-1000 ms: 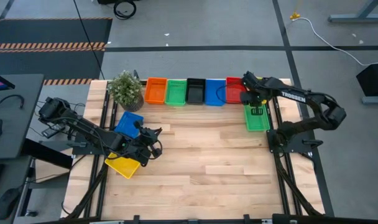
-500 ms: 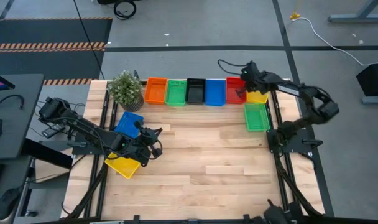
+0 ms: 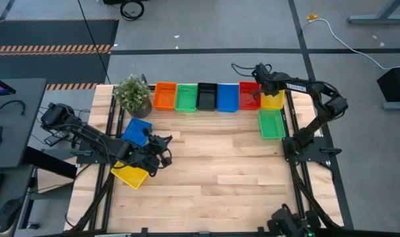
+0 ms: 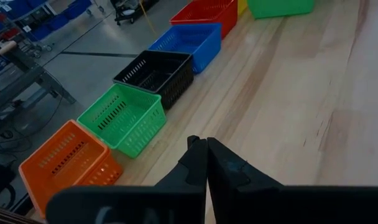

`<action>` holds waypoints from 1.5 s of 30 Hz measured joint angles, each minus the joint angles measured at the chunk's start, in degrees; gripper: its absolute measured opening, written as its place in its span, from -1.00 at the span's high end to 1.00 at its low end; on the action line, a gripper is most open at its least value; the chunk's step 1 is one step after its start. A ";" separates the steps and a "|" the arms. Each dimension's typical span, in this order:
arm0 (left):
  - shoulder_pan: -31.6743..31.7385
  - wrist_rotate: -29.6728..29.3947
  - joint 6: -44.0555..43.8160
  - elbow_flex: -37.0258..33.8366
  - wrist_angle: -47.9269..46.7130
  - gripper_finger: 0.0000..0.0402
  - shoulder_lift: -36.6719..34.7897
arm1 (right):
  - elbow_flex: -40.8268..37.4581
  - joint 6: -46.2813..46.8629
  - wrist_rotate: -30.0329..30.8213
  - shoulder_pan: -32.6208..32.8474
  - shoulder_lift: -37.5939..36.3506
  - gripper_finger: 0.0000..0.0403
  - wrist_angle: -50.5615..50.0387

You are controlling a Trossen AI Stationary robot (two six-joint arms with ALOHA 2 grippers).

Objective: Stack baskets by color
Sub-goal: Move the right yellow bin to the top right of the table, then stack the bottom yellow bin on top of the top yellow bin

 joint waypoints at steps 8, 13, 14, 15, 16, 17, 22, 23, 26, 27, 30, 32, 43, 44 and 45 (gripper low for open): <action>-0.03 0.41 0.05 0.00 1.04 0.91 0.00 | 0.18 -0.74 -3.46 0.74 4.26 0.99 3.53; -0.07 0.42 0.06 0.00 1.01 0.94 0.00 | 0.07 -5.06 -6.71 1.82 5.14 1.00 4.44; -0.07 0.44 0.06 0.00 1.00 0.95 0.00 | 0.06 -5.69 -7.46 2.24 5.12 1.00 4.26; -0.07 0.42 0.08 0.00 1.01 0.96 0.00 | 0.04 -6.23 -8.29 2.74 5.12 1.00 4.43; -0.07 0.42 0.05 0.00 1.04 0.96 0.00 | 0.04 -6.47 -8.84 3.24 4.98 1.00 4.54; -0.07 0.42 0.03 0.00 1.01 0.96 0.00 | 0.04 -6.76 -9.78 3.75 4.64 1.00 4.54; -0.07 0.42 0.01 0.00 1.07 0.92 0.00 | 0.04 -7.86 -8.90 5.64 3.36 1.00 5.16; -0.07 0.42 0.01 0.00 1.07 0.91 0.00 | 0.04 -7.92 -8.11 5.81 2.97 1.00 5.37; -0.07 0.42 0.01 0.00 1.07 0.90 0.00 | 0.04 -6.87 -6.04 5.82 1.65 1.00 5.01; -0.07 0.42 0.00 0.00 1.07 0.90 0.00 | 0.04 -6.25 -5.42 5.83 0.96 1.00 4.60; -0.07 0.42 0.03 0.00 1.07 0.93 0.00 | 0.04 -4.91 -4.69 5.81 -1.25 0.99 2.18; -0.07 0.42 0.03 0.00 1.07 0.95 0.00 | 0.04 -4.92 -4.67 5.79 -2.92 0.99 -0.32; -0.07 -0.90 3.35 1.16 1.05 0.94 -2.12 | -2.09 1.13 -9.55 5.94 -4.64 0.99 -13.11; -0.07 -0.90 4.11 1.40 1.04 0.95 -2.78 | -2.69 1.12 -10.95 5.91 -4.40 0.99 -12.21; -0.07 -0.82 4.71 1.52 1.02 0.97 -3.43 | -3.20 1.08 -12.23 5.92 -4.22 0.99 -11.07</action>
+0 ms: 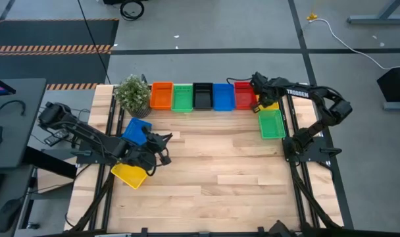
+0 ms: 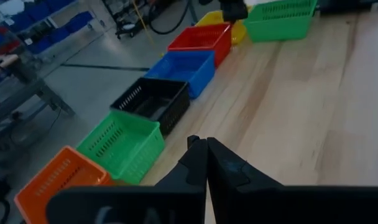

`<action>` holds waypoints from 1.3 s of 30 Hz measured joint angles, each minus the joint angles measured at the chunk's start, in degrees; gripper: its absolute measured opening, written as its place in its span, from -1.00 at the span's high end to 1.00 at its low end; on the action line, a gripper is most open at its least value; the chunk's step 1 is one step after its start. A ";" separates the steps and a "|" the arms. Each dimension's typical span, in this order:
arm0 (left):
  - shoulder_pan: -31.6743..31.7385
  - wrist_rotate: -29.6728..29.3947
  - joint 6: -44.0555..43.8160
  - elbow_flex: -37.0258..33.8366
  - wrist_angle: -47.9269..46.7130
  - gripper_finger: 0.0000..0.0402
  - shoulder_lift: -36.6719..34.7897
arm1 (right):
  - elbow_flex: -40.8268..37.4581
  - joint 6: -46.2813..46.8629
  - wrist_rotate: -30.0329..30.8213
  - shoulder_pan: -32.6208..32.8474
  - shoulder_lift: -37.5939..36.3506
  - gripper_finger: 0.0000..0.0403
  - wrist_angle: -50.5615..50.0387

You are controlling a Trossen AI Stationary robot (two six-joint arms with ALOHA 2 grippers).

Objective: Stack baskets by color
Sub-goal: Stack the bottom yellow bin on top of the top yellow bin

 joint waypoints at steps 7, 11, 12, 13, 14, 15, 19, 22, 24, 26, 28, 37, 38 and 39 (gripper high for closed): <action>0.02 0.67 2.58 0.08 -0.20 0.92 -2.57 | -0.58 0.17 -3.01 -0.02 0.06 1.00 3.50; 0.00 0.82 2.15 0.08 -0.88 0.89 -2.36 | 0.31 0.10 0.03 0.34 -2.03 1.00 3.51; 0.01 0.83 1.80 0.08 -1.53 0.89 -2.33 | 0.39 0.10 0.80 0.64 -2.95 1.00 3.63; 0.02 0.82 1.30 0.08 -1.83 0.90 -2.32 | 0.40 0.09 1.42 1.15 -4.08 1.00 3.66; 0.02 0.79 1.05 0.08 -1.95 0.92 -2.34 | 0.40 0.07 1.91 1.81 -5.27 1.00 3.71; 0.01 0.80 0.97 0.08 -2.24 0.93 -2.47 | 0.40 0.18 2.58 2.68 -6.44 1.00 3.76; -0.59 0.79 0.86 0.08 -2.54 0.97 -3.97 | 0.40 0.20 3.15 8.51 -10.26 1.00 3.84; -1.39 1.17 -0.44 0.08 -3.83 0.96 -6.00 | 0.40 0.59 3.14 15.98 -11.88 1.00 5.23; -2.14 3.50 -1.31 0.08 -6.67 0.95 -8.19 | 0.40 0.66 3.82 22.13 -12.43 1.00 7.66; -2.82 9.97 -1.86 0.16 -10.17 0.94 -10.51 | 0.40 0.68 4.77 28.59 -12.21 1.00 12.10; -3.61 19.05 -3.79 1.49 -16.76 0.95 -12.05 | 0.40 0.27 5.25 34.62 -11.29 0.99 17.64; -8.87 47.09 -46.84 8.26 -53.62 0.90 -9.71 | 0.40 -5.52 9.39 52.10 -5.14 0.99 38.31; -9.93 49.19 -50.26 7.41 -52.62 0.86 -9.51 | 0.40 -5.44 10.89 53.19 -4.65 0.99 39.03; -11.05 50.71 -53.10 6.59 -51.10 0.80 -9.37 | 0.40 -5.41 12.56 54.33 -4.25 0.99 39.13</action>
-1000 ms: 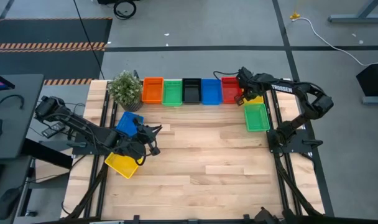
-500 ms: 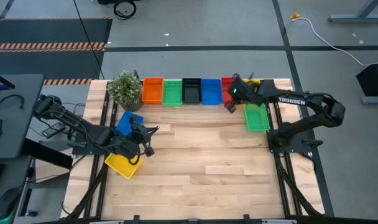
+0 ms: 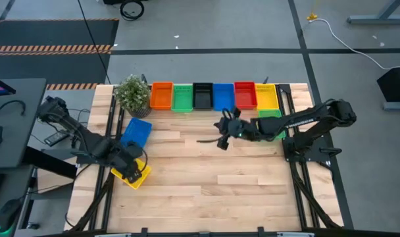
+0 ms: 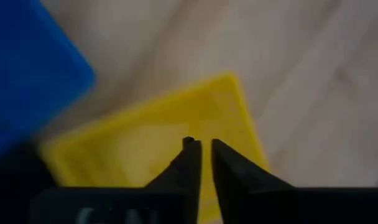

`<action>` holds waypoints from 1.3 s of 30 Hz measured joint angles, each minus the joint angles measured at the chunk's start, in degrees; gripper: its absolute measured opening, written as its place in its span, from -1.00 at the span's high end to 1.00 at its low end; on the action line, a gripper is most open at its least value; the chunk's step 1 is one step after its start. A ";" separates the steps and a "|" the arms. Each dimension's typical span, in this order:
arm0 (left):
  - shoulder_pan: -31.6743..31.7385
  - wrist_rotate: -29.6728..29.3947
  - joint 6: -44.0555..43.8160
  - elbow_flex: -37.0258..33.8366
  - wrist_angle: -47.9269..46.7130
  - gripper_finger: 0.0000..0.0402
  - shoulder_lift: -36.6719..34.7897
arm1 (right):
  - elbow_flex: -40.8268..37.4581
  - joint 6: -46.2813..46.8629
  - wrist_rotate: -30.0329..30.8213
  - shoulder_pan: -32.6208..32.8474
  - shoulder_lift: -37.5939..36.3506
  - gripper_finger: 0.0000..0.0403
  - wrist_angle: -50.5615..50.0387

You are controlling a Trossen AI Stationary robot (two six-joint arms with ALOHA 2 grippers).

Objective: Stack baskets by color
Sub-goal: Stack the bottom yellow bin on top of the top yellow bin

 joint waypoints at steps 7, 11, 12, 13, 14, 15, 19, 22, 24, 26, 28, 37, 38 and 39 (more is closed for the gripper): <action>-6.11 -1.79 -11.76 -4.59 17.80 0.22 1.61 | 0.00 1.53 9.87 6.05 0.54 0.99 -3.14; -7.23 -1.75 -13.74 -4.83 17.75 -0.03 6.94 | 0.00 1.51 13.66 8.24 0.04 0.99 -4.53; -7.15 -0.89 -14.19 -4.84 17.78 -0.05 8.64 | 0.00 1.47 14.47 8.57 -0.03 0.99 -4.59; -6.99 -0.33 -14.69 -4.84 17.95 -0.06 10.46 | 0.00 1.47 14.73 8.80 -0.07 0.99 -4.40; -6.92 -0.08 -14.99 -4.87 18.22 -0.06 12.17 | 0.00 1.46 15.05 8.93 -0.07 0.99 -4.58; -6.87 0.02 -15.34 -4.87 18.46 -0.06 13.74 | 0.00 1.38 15.25 8.99 -0.17 0.99 -4.90; -6.90 0.35 -17.54 -4.87 18.85 0.01 18.09 | 0.00 1.41 15.95 9.14 -0.36 0.99 -5.39; -6.90 3.04 -17.91 -4.87 19.07 0.14 19.09 | 0.00 1.38 15.99 9.33 -0.70 0.99 -6.15; -6.90 5.42 -17.32 -4.87 20.18 0.31 19.17 | 0.00 1.38 16.05 9.82 -1.38 0.99 -7.01; -6.90 8.76 -14.50 -4.87 22.61 0.56 19.14 | 0.00 1.39 16.02 10.85 -2.56 0.99 -8.28; -6.90 13.23 -9.79 -4.80 26.61 0.82 19.01 | 0.00 1.55 15.92 12.34 -4.24 0.99 -9.94; -1.88 12.76 15.49 11.21 27.38 0.96 19.02 | 0.00 6.59 15.84 21.44 -12.72 0.99 -20.89; -0.60 10.91 20.76 13.36 27.49 0.96 19.10 | 0.00 7.69 15.70 22.60 -13.52 0.99 -22.17; 0.83 9.46 26.37 15.36 27.75 0.96 19.50 | 0.00 8.89 15.48 23.80 -14.24 0.99 -23.43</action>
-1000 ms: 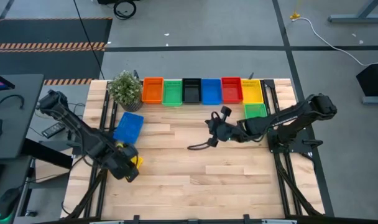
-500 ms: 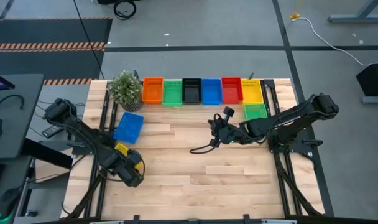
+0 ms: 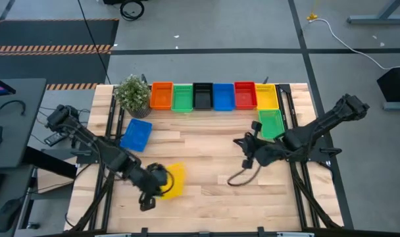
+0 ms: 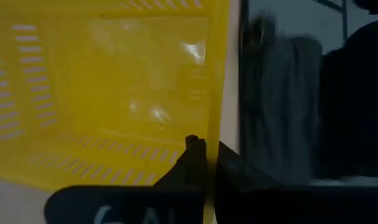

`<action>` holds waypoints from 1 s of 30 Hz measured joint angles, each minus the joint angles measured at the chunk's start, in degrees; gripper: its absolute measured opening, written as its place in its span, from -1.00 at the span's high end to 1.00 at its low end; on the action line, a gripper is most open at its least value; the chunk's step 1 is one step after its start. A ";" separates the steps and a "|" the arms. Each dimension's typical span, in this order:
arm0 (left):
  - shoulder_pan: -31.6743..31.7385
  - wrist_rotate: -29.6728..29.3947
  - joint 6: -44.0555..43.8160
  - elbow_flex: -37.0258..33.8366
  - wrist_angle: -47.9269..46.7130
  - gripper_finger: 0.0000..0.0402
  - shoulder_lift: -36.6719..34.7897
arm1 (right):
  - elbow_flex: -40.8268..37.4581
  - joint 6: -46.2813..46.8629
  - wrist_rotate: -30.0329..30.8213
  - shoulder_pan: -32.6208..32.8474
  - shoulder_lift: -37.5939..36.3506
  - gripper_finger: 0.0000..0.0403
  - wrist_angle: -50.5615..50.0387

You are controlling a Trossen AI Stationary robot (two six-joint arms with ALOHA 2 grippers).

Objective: Stack baskets by color
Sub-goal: Stack the bottom yellow bin on top of the top yellow bin

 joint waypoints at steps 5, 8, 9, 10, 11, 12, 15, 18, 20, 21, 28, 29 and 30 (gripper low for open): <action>10.41 -3.11 26.29 5.39 0.66 0.96 4.43 | 0.00 5.34 -0.11 5.47 -1.90 0.99 -3.94; 18.28 -3.29 37.83 6.17 3.87 0.96 9.83 | 0.00 8.52 -0.20 7.66 -1.95 0.99 -4.94; 20.81 -3.28 40.74 6.42 6.18 0.96 12.23 | 0.00 10.02 -0.23 8.19 -1.95 0.99 -5.67; 22.84 -3.32 43.23 6.79 8.28 0.96 14.61 | 0.00 11.83 -0.25 8.63 -1.82 0.99 -6.41; 24.73 -3.39 45.07 7.18 9.71 0.96 17.01 | 0.00 13.93 -0.61 8.94 -1.76 0.99 -7.44; 26.33 -3.50 46.66 7.84 10.83 0.96 19.50 | 0.00 16.33 -1.46 9.19 -1.71 0.99 -9.05; 29.38 -3.42 49.23 10.89 11.80 0.94 26.20 | 0.00 24.30 -5.07 9.52 -1.53 0.99 -13.84; 30.69 -3.30 49.52 14.67 11.11 0.89 31.35 | 0.00 29.03 -6.55 9.48 -0.66 0.99 -17.94; 30.90 -3.30 49.58 16.89 10.64 0.88 33.55 | 0.00 29.81 -6.58 9.25 0.38 0.99 -18.54; 30.92 -3.32 49.89 17.71 10.63 0.87 34.37 | 0.00 29.79 -6.64 9.02 1.09 0.99 -18.57; 30.77 -2.88 52.06 20.11 10.10 0.73 35.01 | 0.00 26.36 -7.12 6.86 8.15 0.88 -15.67; 30.87 -2.90 52.04 20.22 9.94 0.68 34.68 | 0.00 25.47 -7.29 6.34 9.14 0.84 -14.16; 30.99 -3.01 52.02 20.62 9.75 0.63 34.23 | 0.00 24.25 -7.72 5.86 9.98 0.80 -12.15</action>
